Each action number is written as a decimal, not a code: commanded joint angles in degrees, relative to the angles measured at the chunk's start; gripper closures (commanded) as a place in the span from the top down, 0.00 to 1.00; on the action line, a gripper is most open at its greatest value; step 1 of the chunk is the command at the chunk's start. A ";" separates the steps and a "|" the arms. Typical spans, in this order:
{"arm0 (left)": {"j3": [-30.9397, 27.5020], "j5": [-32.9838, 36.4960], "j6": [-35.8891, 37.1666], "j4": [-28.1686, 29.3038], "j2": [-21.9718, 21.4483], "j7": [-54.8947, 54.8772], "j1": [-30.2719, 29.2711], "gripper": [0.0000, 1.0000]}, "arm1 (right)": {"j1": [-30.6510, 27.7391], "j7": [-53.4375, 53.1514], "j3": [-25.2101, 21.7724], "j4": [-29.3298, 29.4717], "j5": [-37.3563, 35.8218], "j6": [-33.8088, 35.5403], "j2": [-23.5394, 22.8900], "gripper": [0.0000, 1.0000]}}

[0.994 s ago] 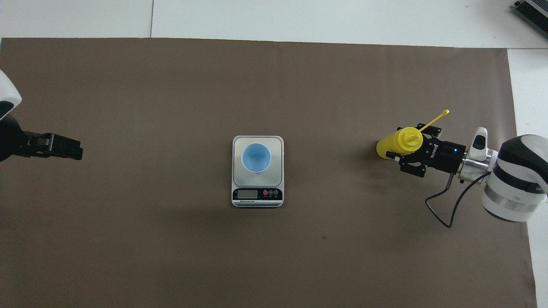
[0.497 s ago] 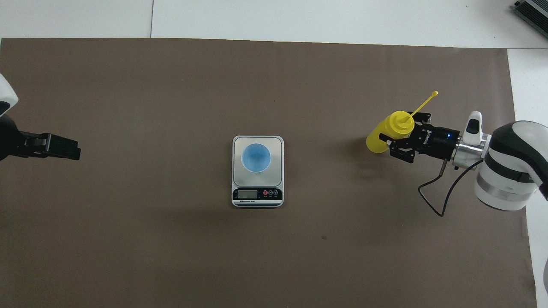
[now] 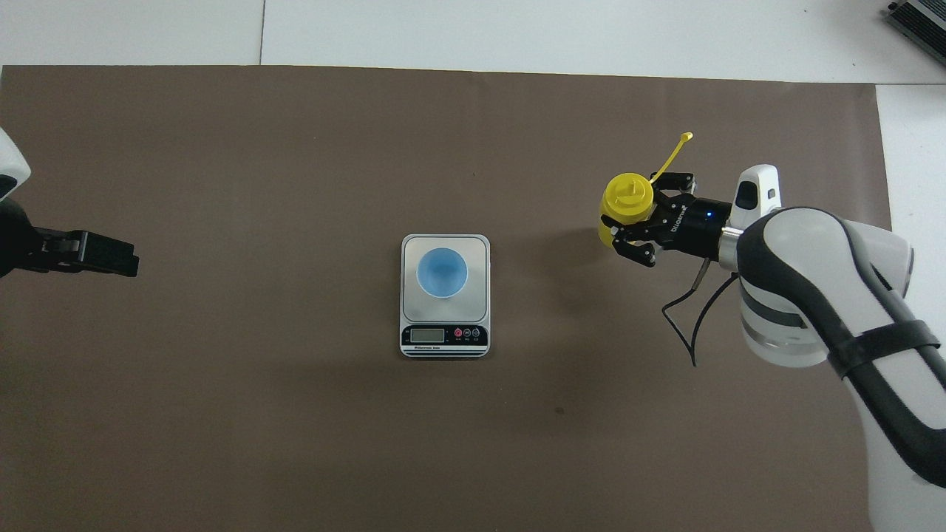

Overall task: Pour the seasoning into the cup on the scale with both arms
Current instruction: 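Carry the yellow bottle with the right gripper over the cup, then tilt the bottle nozzle down into the blue cup with the right gripper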

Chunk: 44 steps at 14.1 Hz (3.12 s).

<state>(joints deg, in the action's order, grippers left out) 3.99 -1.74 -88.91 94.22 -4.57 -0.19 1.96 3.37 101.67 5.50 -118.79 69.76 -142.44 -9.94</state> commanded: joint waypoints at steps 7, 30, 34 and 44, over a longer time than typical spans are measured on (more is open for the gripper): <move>-0.03 0.86 0.76 0.61 -1.15 0.28 0.76 1.00 | 13.94 -31.67 -0.14 4.70 -31.31 -15.23 -2.37 0.06; -0.03 0.86 1.02 0.70 -1.15 0.28 0.85 1.00 | 27.29 -63.85 0.04 11.83 -124.06 7.78 -3.42 0.00; -0.03 0.86 0.85 0.87 -1.23 0.28 0.85 1.00 | 29.93 -75.71 0.12 11.30 -135.92 13.32 -4.74 0.00; -0.12 0.86 1.46 1.22 -1.50 0.19 0.85 1.00 | 33.72 -92.52 0.12 6.38 -156.77 18.96 -6.68 0.00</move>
<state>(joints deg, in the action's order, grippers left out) 4.43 -1.74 -88.26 94.25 -4.59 -0.18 2.03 37.66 11.75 5.23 -110.14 -83.60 -123.94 -18.13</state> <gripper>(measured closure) 0.000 0.515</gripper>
